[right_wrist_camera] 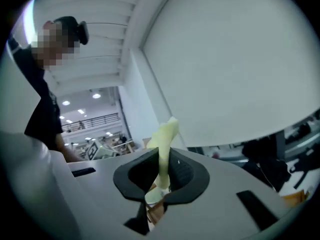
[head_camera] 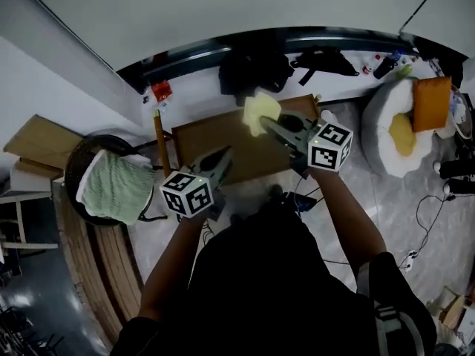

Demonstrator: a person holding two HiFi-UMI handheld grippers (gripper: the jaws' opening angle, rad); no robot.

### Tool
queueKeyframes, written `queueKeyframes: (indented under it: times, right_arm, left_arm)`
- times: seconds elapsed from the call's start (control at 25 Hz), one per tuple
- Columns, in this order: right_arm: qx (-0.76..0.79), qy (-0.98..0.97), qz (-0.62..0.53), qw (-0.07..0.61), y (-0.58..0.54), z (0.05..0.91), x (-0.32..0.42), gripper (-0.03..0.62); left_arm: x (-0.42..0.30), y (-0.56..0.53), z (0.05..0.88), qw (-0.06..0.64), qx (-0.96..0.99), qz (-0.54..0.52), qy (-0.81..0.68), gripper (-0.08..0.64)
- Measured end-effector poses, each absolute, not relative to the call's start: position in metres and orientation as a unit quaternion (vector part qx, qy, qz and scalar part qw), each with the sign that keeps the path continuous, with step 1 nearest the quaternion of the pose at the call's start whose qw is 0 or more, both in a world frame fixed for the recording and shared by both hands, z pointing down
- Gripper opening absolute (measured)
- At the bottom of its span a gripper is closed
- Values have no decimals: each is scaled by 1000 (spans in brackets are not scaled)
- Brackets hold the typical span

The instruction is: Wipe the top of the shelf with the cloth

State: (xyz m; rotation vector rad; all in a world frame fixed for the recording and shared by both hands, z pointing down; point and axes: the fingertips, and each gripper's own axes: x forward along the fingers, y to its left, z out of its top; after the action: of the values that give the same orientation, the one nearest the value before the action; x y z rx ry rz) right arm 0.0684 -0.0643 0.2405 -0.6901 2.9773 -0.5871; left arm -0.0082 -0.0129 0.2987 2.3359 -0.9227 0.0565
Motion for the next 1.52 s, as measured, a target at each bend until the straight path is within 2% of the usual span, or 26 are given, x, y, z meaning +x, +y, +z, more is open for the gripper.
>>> queueKeyframes:
  times: [0.36, 0.6, 0.72, 1.04, 1.28, 1.52]
  right_arm:
    - [-112, 987, -66, 98, 44, 106, 39, 41]
    - [-134, 987, -65, 61, 67, 117, 37, 41]
    - [-137, 983, -93, 82, 81, 127, 44, 41]
    - [-102, 980, -130, 109, 115, 140, 81, 41]
    - [-80, 980, -140, 112, 136, 149, 116, 41]
    - [-74, 979, -163, 98, 157, 171, 140, 40]
  left_arm:
    - [-50, 64, 173, 203, 943, -66, -254, 11]
    - [-53, 93, 128, 175, 957, -88, -212, 11]
    - [-52, 111, 130, 159, 961, -72, -216, 11]
    - [-31, 136, 139, 192, 947, -119, -230, 9]
    - [16, 153, 163, 223, 944, -94, -225, 9]
    - [52, 172, 173, 221, 939, -93, -247, 9]
